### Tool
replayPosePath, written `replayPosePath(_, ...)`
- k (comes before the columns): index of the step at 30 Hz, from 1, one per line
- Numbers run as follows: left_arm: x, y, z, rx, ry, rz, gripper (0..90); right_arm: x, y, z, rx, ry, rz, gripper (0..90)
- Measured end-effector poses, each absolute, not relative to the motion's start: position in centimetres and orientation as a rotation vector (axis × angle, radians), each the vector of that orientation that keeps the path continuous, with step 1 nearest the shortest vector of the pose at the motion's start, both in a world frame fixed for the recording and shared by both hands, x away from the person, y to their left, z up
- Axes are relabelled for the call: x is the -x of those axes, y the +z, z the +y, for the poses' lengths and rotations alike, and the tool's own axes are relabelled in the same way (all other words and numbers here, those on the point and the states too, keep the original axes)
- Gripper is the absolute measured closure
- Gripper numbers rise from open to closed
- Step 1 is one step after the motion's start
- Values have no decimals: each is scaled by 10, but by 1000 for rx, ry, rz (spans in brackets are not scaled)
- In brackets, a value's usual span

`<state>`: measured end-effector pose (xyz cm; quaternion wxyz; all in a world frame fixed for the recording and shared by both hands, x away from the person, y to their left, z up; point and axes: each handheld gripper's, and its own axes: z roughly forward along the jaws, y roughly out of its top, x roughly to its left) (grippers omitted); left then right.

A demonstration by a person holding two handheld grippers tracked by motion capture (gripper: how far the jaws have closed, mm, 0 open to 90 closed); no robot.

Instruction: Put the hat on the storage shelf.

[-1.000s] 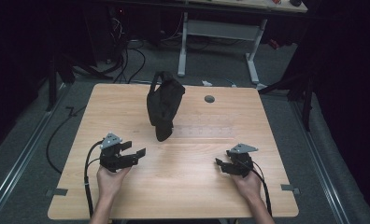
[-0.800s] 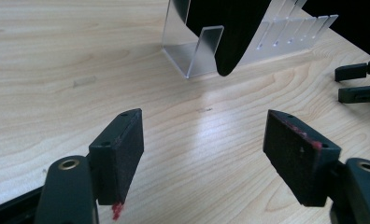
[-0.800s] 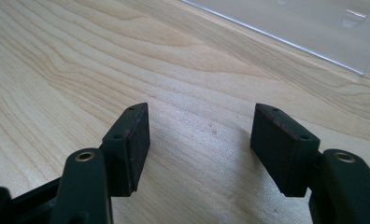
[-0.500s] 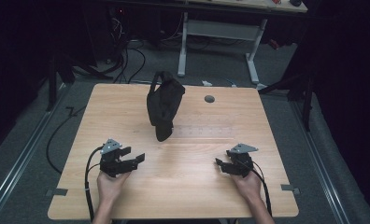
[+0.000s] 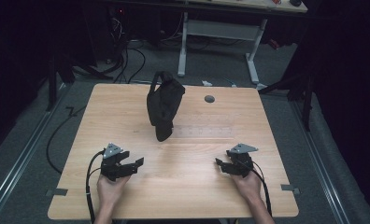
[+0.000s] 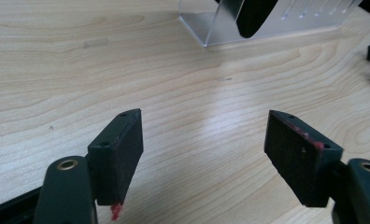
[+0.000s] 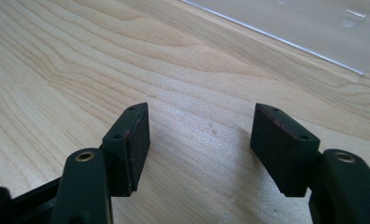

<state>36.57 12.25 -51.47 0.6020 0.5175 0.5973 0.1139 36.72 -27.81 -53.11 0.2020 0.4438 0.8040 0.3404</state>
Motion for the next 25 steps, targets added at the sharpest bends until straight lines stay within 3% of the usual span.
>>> replayPosePath(14,-368,-546,106,-1386,494,1387,285,-367,-531,-278,-1242,950,2244,378)
replayPosePath(25,-368,-547,107,-1365,477,1397,263,-367,-531,-278,-1240,949,2244,378)
